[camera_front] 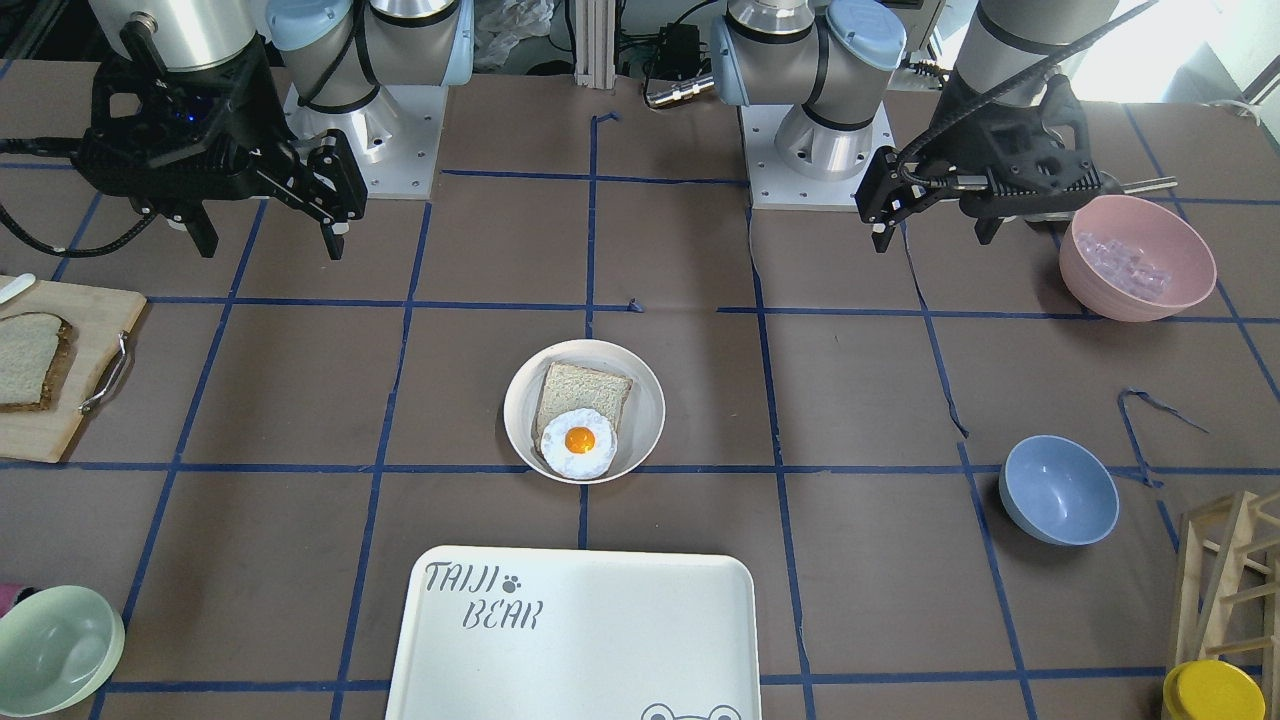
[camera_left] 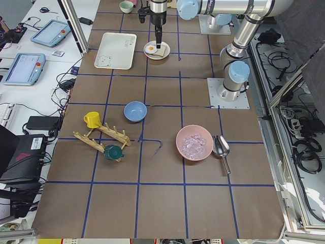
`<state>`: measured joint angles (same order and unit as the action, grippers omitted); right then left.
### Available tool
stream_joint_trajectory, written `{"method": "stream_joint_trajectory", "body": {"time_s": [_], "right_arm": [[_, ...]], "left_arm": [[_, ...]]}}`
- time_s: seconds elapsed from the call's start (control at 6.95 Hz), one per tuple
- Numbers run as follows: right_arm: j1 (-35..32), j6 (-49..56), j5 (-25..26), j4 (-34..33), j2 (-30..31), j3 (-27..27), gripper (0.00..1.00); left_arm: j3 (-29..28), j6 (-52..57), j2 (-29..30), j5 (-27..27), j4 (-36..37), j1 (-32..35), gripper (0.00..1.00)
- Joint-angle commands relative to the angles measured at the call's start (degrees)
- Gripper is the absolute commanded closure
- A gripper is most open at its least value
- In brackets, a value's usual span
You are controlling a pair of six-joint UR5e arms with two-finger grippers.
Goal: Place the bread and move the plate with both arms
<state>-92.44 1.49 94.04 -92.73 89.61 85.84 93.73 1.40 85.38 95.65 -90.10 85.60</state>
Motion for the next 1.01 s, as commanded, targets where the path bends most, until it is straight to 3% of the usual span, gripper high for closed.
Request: {"method": "stream_joint_trajectory", "body": {"time_s": [0.0,0.43,0.58,0.72,0.86], "right_arm": [[3.5,3.0,0.7,-0.4,-1.2,0.4,0.00],[22.8,14.3,2.9,-3.7,-2.5,11.4,0.00],[26.3,18.0,8.0,-9.9,-3.4,16.0,0.00],[30.8,23.3,8.1,-19.2,-5.2,20.2,0.00],[35.8,25.5,7.7,-26.6,-7.8,24.2,0.12]], "left_arm": [[0.1,0.0,0.0,0.0,0.0,0.0,0.00],[0.1,0.0,0.1,0.3,-0.1,-0.1,0.00],[0.1,0.0,0.1,0.4,-0.1,-0.1,0.00],[0.1,0.0,0.1,0.4,-0.1,-0.1,0.00],[0.1,0.0,0.2,0.4,-0.1,-0.1,0.00]]}}
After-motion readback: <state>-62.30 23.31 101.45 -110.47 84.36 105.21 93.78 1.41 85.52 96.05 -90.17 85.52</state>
